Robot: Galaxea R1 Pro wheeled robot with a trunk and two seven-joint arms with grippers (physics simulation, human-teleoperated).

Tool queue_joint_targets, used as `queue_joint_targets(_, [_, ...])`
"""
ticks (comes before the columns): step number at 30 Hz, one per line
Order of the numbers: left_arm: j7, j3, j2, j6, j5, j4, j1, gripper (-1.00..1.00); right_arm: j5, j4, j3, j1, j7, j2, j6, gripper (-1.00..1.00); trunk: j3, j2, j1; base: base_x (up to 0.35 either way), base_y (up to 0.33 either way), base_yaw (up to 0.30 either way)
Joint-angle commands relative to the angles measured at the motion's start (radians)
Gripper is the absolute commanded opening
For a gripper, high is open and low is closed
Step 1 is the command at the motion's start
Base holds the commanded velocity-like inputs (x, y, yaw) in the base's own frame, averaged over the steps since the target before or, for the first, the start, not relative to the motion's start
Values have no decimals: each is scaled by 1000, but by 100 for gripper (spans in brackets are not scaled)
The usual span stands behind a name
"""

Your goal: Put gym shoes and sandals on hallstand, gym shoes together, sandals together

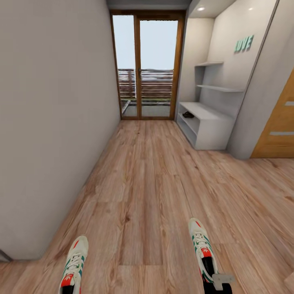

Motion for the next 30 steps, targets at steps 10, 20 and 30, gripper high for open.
queue_joint_targets(10, [-4, 9, -1, -3, -9, 0, -1, -100, 11, 1, -4, -1, -8, 0, -2, -100, -1, 0, 0, 336, 0, 0])
queue_joint_targets(20, [-4, 8, -3, -3, -9, 0, -1, -100, 11, 1, -4, -1, -8, 0, -1, -100, -1, 0, 0, 336, 0, 0])
queue_joint_targets(30, [-4, 8, -2, -4, -10, 0, -1, -100, 11, 1, -4, -1, -8, 0, -1, -100, -1, 0, 0, 336, 0, 0])
